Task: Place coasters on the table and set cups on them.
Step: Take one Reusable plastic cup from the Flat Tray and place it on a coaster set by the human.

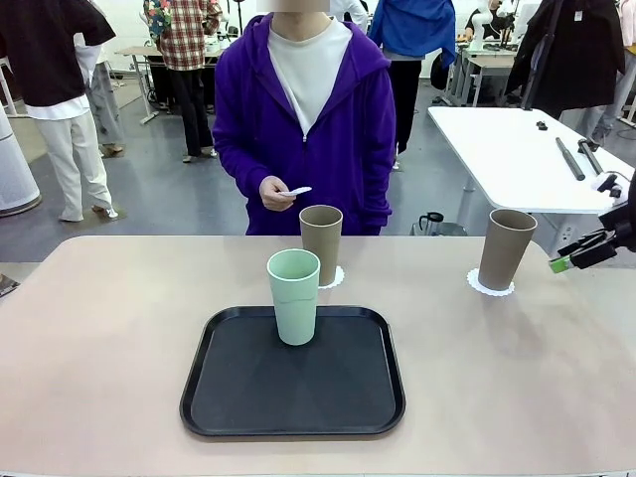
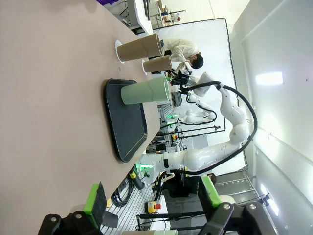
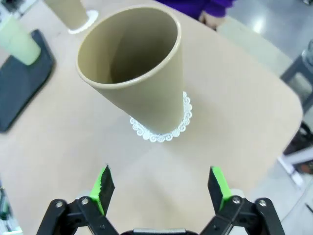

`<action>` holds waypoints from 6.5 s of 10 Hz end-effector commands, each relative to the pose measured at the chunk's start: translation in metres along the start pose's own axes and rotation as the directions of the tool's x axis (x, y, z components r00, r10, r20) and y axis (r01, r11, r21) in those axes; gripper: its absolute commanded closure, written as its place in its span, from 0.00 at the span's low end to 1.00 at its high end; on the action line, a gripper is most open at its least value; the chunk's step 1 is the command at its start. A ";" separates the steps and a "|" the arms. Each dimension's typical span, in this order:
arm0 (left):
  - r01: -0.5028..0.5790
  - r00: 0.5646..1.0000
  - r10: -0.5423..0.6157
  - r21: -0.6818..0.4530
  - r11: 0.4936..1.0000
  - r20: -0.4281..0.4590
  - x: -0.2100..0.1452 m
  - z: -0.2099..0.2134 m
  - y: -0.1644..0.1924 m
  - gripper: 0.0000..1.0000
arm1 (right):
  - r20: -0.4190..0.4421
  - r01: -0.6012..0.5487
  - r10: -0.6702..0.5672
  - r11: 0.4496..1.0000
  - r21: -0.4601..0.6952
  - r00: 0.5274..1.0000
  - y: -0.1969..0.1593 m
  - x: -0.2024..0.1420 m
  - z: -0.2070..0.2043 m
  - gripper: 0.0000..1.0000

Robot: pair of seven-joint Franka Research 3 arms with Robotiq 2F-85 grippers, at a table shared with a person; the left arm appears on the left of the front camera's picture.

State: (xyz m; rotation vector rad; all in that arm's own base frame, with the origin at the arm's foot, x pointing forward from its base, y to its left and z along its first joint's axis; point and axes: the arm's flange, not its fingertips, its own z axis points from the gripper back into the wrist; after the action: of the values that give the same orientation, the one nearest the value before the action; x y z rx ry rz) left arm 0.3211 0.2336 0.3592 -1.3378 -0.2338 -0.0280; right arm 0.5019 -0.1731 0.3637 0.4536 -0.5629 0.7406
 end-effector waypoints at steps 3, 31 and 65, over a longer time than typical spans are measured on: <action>0.004 1.000 -0.004 0.000 1.000 0.005 -0.001 0.001 -0.002 0.00 | -0.139 0.160 -0.197 0.958 -0.237 0.971 0.091 0.062 0.057 0.00; 0.004 1.000 -0.004 0.000 1.000 0.005 -0.001 0.001 -0.002 0.00 | -0.091 0.676 -0.715 0.601 0.426 0.693 0.102 -0.029 0.155 0.00; 0.004 1.000 -0.004 0.000 1.000 0.005 -0.001 0.001 -0.002 0.00 | 0.086 0.668 -0.795 0.558 0.492 0.601 0.112 -0.115 0.114 0.00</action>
State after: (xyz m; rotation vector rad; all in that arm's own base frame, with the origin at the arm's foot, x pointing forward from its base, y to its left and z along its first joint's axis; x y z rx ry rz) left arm 0.3212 0.2335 0.3592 -1.3378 -0.2334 -0.0284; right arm 0.3143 -0.2215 0.3981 1.1469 -0.4201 -0.0744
